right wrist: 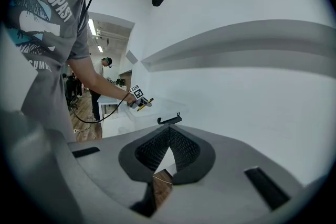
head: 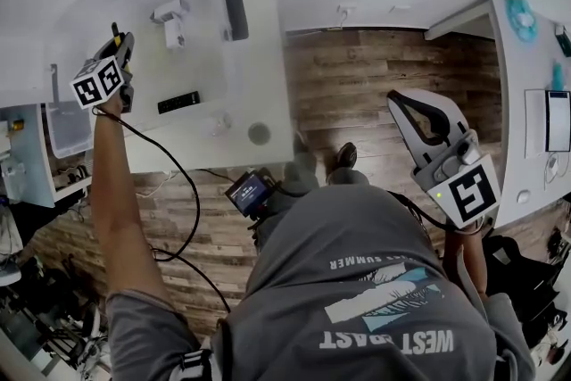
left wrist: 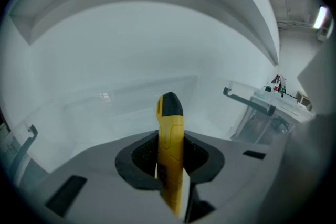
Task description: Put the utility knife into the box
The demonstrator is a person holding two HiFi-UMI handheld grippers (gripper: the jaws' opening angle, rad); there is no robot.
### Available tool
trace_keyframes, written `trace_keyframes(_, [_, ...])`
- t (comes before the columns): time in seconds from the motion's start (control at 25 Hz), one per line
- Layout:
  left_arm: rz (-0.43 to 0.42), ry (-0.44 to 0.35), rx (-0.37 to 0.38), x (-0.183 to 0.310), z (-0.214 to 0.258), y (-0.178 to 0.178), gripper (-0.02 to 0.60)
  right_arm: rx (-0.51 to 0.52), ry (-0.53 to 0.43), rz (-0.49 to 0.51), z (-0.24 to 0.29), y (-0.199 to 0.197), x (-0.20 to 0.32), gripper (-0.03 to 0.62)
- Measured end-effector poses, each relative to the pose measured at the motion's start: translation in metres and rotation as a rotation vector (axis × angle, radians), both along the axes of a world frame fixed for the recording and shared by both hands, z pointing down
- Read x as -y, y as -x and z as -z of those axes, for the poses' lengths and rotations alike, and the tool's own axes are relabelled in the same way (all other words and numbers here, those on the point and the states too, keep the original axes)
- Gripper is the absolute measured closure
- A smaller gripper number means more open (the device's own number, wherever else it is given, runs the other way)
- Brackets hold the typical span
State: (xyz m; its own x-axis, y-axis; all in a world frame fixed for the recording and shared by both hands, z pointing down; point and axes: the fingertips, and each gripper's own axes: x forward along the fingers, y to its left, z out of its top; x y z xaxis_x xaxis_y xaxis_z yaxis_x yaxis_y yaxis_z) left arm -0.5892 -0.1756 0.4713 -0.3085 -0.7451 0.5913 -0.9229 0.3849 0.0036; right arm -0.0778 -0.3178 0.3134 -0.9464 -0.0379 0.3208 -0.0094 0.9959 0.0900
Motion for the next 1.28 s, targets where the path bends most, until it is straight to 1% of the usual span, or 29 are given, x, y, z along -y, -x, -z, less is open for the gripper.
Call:
trace_keyframes(0.2, [0.035, 0.071, -0.067, -0.020, -0.031, 0.013, 0.494, -0.015, 0.002, 0.005, -0.004, 0.009, -0.004, 0.583])
trace_keyframes(0.28, [0.037, 0.100, -0.090, -0.023, -0.039, 0.017, 0.494, -0.021, 0.005, 0.009, -0.005, 0.012, -0.006, 0.583])
trace_keyframes(0.52, [0.022, 0.277, -0.107, -0.037, -0.075, 0.031, 0.494, -0.026, 0.009, 0.019, -0.008, 0.023, -0.012, 0.585])
trace_keyframes(0.68, [0.028, 0.338, -0.169, -0.046, -0.095, 0.034, 0.494, -0.031, 0.014, 0.012, -0.012, 0.027, -0.013, 0.583])
trace_keyframes(0.8, [0.018, 0.410, -0.202, -0.054, -0.113, 0.034, 0.494, -0.036, 0.019, 0.004, -0.016, 0.028, -0.015, 0.583])
trace_keyframes(0.92, [0.021, 0.488, -0.227, -0.065, -0.131, 0.038, 0.494, -0.038, 0.024, -0.006, -0.019, 0.030, -0.015, 0.585])
trace_keyframes(1.04, [0.019, 0.549, -0.251, -0.075, -0.145, 0.039, 0.494, -0.037, 0.028, -0.016, -0.020, 0.032, -0.014, 0.583])
trace_keyframes(1.28, [-0.011, 0.665, -0.277, -0.088, -0.169, 0.041, 0.494, -0.042, 0.034, -0.037, -0.024, 0.037, -0.012, 0.585])
